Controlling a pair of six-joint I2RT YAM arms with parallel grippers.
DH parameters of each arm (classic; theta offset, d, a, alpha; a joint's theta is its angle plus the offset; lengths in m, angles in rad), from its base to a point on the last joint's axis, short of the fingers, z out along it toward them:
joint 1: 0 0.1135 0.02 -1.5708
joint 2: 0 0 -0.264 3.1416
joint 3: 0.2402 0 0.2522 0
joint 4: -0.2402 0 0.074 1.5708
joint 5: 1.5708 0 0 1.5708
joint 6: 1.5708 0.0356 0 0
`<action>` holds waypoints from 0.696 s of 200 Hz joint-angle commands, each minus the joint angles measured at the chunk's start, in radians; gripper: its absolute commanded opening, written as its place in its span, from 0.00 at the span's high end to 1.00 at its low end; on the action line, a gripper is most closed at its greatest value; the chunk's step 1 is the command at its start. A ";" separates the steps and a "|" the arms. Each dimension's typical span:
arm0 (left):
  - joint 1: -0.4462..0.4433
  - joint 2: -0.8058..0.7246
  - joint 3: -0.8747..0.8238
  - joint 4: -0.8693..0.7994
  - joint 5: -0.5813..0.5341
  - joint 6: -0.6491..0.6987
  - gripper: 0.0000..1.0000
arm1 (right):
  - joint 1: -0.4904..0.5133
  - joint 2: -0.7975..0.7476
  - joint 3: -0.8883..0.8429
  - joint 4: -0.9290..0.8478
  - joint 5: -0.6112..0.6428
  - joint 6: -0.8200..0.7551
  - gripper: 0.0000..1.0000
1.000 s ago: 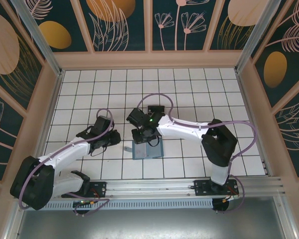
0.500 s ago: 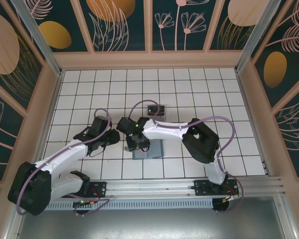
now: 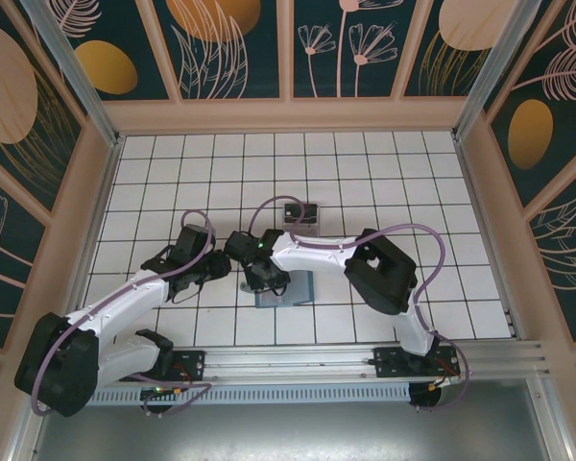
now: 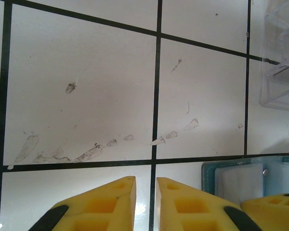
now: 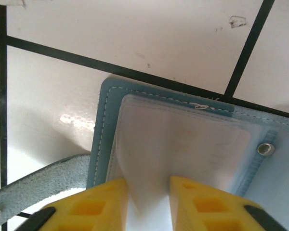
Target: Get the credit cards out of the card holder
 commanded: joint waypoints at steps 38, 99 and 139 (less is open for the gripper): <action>0.006 -0.003 0.004 0.005 0.038 0.020 0.81 | 0.011 0.008 0.010 -0.041 0.043 0.029 0.88; 0.001 0.030 0.053 0.059 0.164 0.002 0.89 | -0.003 -0.095 -0.022 0.079 -0.023 0.050 0.92; -0.003 0.002 0.084 0.056 0.231 -0.008 0.90 | -0.021 -0.156 -0.087 0.178 -0.064 0.063 0.93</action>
